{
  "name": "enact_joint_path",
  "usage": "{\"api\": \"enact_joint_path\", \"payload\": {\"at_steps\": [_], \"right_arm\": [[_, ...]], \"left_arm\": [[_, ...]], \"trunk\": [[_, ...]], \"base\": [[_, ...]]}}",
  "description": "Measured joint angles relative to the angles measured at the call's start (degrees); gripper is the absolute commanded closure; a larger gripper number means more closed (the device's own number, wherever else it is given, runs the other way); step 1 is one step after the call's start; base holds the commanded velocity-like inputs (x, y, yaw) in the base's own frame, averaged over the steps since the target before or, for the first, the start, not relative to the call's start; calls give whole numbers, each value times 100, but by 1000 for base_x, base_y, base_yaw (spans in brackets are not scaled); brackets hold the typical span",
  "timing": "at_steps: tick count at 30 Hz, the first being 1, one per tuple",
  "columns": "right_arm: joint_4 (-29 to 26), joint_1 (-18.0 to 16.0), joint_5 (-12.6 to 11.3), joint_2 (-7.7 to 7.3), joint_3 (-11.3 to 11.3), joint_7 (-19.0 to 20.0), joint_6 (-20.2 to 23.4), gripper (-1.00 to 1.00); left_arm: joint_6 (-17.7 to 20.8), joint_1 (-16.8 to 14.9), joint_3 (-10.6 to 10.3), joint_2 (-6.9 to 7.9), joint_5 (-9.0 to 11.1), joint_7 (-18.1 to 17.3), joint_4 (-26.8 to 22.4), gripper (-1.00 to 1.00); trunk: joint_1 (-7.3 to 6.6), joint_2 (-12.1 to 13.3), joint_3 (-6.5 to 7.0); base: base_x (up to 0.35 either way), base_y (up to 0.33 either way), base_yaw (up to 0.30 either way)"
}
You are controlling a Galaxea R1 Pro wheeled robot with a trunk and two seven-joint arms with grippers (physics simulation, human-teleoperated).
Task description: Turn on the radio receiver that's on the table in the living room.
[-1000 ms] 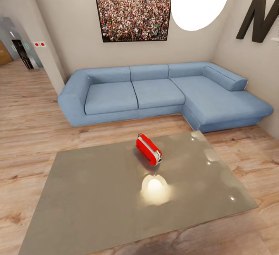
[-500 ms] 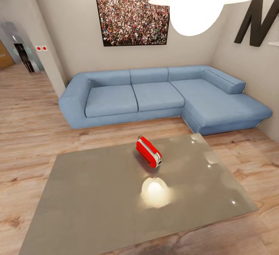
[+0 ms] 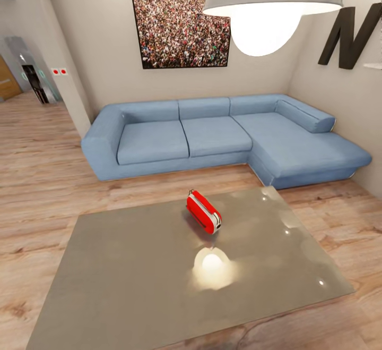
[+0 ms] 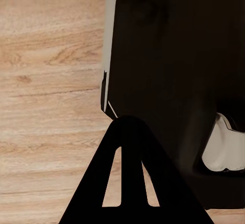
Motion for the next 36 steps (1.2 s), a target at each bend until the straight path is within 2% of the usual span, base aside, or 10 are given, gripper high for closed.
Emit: {"api": "enact_joint_path", "payload": {"at_steps": [36], "right_arm": [[0, 1, 0, 0, 0, -4, 0, -100]], "left_arm": [[0, 0, 0, 0, 2, 0, 0, 100]], "trunk": [[0, 0, 322]], "base": [[0, 0, 0]]}}
